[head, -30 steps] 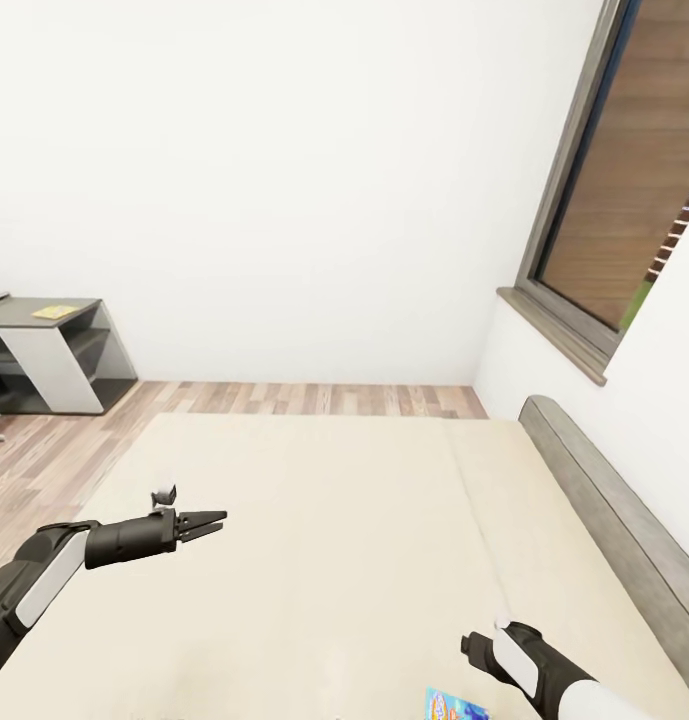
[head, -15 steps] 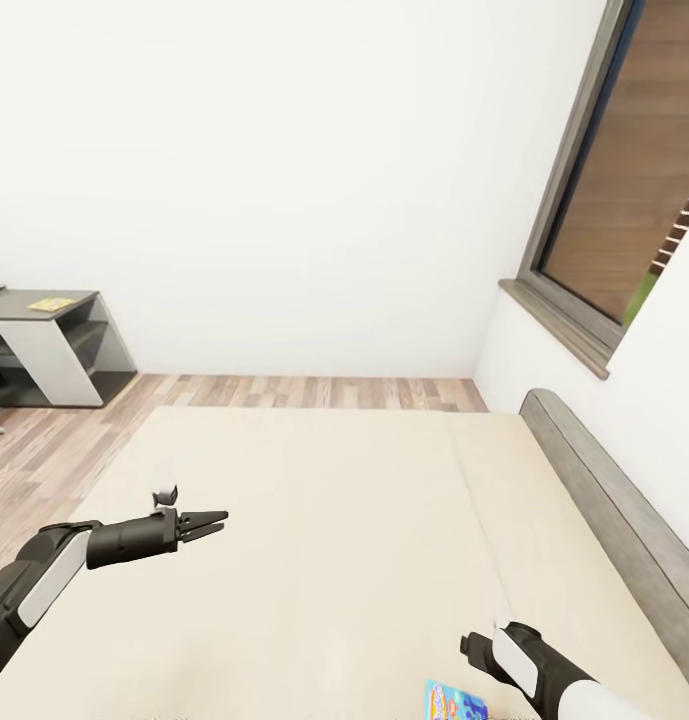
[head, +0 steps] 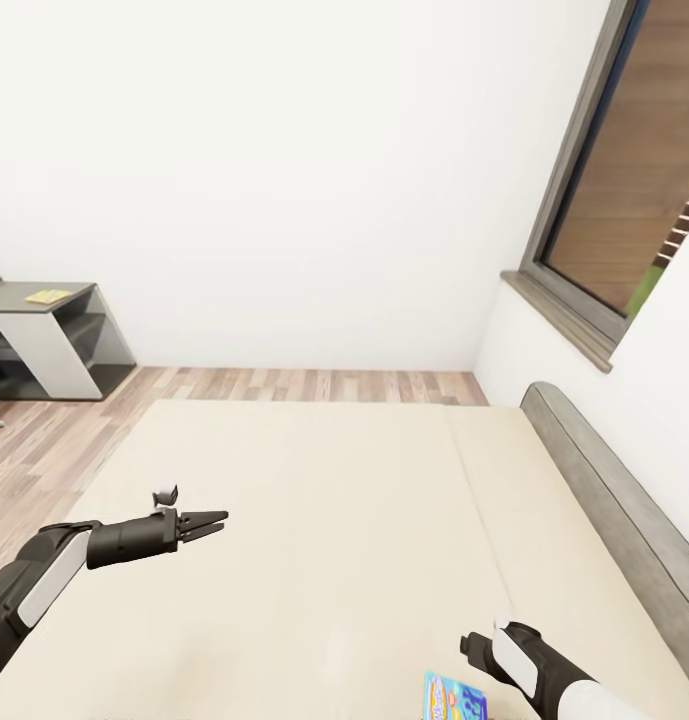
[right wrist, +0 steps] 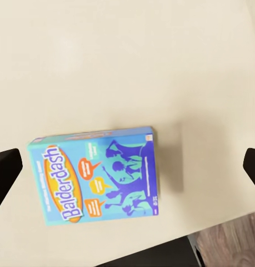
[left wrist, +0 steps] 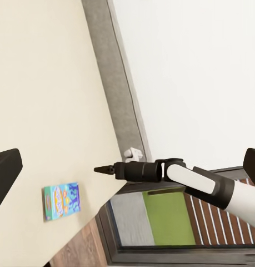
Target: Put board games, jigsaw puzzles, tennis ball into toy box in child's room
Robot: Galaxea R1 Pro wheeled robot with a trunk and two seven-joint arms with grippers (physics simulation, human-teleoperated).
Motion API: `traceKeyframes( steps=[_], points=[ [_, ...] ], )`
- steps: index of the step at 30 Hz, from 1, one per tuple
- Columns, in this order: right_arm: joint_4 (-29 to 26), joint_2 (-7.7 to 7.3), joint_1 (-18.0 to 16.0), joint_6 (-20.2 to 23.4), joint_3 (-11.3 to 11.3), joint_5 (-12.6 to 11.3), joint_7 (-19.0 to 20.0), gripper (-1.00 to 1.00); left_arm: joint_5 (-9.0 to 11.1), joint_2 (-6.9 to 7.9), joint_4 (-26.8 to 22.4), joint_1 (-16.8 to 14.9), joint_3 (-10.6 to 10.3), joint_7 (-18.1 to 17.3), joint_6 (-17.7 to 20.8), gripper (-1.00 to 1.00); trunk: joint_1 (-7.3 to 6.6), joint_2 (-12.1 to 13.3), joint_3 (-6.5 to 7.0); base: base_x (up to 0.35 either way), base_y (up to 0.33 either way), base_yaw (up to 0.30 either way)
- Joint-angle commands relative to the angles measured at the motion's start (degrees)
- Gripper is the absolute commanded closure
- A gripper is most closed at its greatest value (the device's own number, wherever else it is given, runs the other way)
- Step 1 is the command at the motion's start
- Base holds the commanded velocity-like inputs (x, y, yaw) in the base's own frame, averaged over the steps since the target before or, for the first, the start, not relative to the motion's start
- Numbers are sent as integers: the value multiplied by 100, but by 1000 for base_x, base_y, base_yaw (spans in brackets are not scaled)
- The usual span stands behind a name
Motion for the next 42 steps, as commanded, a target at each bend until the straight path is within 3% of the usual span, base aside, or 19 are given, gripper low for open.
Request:
traceKeyframes(
  steps=[1,31,37,42],
  points=[
    [-16,-5,-3,27,48,-54,-43,-100,36,6,1,-6,-16,0,37,-100,3,-12,-21,0,0,0],
    [-24,-53,-5,28,54,-56,32,-100,34,-1,1,-6,-20,6,37,-100,3,-12,-304,0,0,0],
    [-25,-158,-35,80,33,-79,641,-100,-138,-8,1,-6,-14,6,37,-100,3,-12,-361,0,0,0],
    [-57,-415,-66,250,3,-81,1446,-100,-373,-10,1,-6,9,3,37,-100,3,-12,-408,0,0,0]
  ],
)
